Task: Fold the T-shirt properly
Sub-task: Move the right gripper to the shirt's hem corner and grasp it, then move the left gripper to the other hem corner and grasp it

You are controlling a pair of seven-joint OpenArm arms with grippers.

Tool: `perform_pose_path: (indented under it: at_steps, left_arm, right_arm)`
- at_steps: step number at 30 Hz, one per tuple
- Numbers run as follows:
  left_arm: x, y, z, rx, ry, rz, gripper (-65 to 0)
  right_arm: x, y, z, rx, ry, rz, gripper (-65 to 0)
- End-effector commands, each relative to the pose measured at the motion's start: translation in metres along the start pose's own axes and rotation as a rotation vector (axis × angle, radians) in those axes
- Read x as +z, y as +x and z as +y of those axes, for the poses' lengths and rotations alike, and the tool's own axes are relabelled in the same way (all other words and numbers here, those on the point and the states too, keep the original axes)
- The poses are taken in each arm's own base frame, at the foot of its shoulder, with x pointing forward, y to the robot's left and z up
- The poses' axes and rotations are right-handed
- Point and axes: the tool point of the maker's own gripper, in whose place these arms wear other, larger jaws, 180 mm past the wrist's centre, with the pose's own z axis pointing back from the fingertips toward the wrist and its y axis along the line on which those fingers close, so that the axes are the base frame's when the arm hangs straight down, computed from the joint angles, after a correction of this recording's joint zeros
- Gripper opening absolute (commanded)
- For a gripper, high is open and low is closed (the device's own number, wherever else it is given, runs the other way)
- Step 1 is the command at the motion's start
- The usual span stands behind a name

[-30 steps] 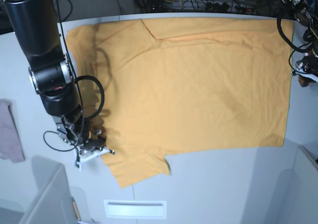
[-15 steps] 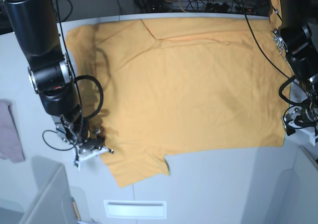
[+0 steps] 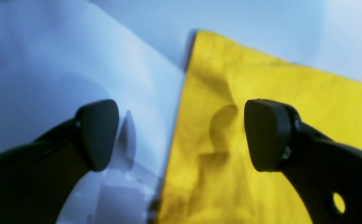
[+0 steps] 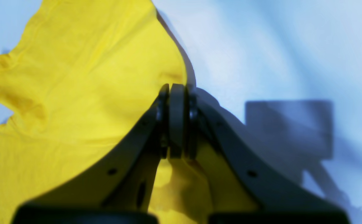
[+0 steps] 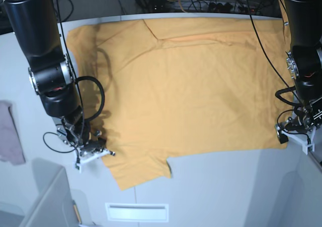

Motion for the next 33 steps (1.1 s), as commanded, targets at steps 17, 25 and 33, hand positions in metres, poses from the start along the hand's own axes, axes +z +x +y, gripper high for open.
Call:
perform_pose_path:
  at_steps: [17, 25, 33]
  left_arm:
    - [-0.006, -0.004, -0.023, 0.002, -0.035, -0.017, -4.1]
    - [-0.007, -0.006, -0.02, -0.001, -0.03, -0.047, -60.6]
    - [-0.004, -0.001, -0.017, -0.019, -0.029, -0.073, -65.0]
  right_arm:
    - [0.007, 0.03, -0.011, 0.002, -0.005, -0.062, -65.0]
    - [0.007, 0.029, -0.011, 0.002, -0.004, -0.066, -65.0]
    - [0.008, 0.033, -0.007, 0.004, 0.007, -0.077, -65.0]
